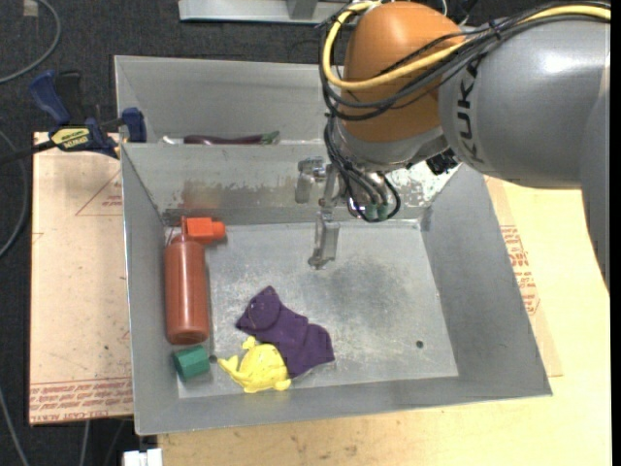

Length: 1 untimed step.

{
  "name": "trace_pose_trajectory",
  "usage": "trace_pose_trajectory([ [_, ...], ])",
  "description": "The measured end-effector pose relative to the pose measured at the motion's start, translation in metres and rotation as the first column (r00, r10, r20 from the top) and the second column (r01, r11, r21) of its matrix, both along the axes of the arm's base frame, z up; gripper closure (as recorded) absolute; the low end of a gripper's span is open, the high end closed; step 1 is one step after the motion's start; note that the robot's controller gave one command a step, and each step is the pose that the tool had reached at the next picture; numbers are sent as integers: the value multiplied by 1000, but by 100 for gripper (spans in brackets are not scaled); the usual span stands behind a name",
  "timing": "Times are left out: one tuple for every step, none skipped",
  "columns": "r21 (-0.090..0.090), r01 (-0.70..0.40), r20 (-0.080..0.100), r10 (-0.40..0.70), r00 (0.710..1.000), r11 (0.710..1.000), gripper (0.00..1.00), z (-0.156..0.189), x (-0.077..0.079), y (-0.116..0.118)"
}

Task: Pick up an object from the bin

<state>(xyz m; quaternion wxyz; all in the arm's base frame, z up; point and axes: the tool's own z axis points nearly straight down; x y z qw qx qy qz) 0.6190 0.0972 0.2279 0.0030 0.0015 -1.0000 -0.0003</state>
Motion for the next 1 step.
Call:
trace_pose_trajectory([
  [1,2,8,-2,1000,1000,0,5,1,0],
])
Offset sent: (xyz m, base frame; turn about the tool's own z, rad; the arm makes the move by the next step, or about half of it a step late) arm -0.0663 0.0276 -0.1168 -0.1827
